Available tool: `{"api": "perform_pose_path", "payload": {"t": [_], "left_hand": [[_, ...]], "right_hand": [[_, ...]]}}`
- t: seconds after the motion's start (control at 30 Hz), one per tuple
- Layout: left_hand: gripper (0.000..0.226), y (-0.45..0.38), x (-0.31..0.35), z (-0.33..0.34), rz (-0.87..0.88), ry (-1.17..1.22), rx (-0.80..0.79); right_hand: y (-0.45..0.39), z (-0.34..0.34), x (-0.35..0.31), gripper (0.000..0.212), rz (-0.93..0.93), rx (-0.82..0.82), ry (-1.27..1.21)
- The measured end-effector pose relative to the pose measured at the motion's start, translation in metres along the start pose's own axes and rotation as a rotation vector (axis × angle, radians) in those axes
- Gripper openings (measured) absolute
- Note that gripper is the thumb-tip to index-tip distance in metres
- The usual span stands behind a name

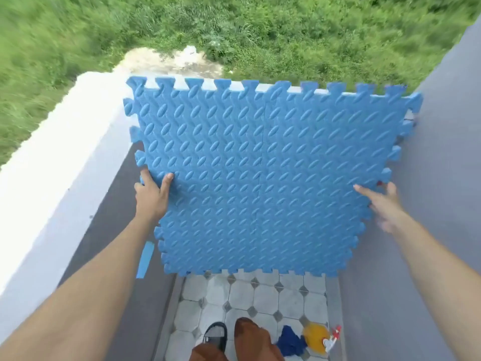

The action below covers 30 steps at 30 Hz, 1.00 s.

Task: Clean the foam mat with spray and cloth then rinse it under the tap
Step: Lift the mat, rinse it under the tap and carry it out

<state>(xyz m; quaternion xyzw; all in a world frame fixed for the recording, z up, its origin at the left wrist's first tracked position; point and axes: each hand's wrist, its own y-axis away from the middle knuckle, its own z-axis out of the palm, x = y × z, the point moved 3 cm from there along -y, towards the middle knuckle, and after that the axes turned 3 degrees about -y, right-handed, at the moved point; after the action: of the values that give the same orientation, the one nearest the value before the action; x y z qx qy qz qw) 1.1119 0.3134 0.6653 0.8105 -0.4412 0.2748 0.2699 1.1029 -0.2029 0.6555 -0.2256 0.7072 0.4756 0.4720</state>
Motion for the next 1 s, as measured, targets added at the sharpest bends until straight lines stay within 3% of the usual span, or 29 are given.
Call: {"api": "perform_pose_path", "payload": {"t": [0.33,0.43,0.53,0.73,1.0], "left_hand": [[0.109,0.082,0.012,-0.123,0.136,0.128,0.249],[0.112,0.11,-0.012,-0.152,0.05,0.245,0.349],[0.095,0.144,-0.045,-0.176,-0.042,0.248,0.41],[0.107,0.238,-0.156,-0.226,-0.249,0.291,0.533],[0.102,0.389,-0.256,-0.266,-0.419,0.418,0.705]], "right_hand": [[0.056,0.028,-0.088,0.06,-0.175,0.011,0.175],[0.082,0.046,-0.082,0.059,-0.2,-0.034,0.231],[0.117,0.073,-0.076,0.055,-0.247,-0.111,0.246],[0.187,0.133,-0.056,0.055,-0.235,-0.34,0.244],[0.289,0.213,-0.025,0.054,-0.247,-0.665,0.328]]}}
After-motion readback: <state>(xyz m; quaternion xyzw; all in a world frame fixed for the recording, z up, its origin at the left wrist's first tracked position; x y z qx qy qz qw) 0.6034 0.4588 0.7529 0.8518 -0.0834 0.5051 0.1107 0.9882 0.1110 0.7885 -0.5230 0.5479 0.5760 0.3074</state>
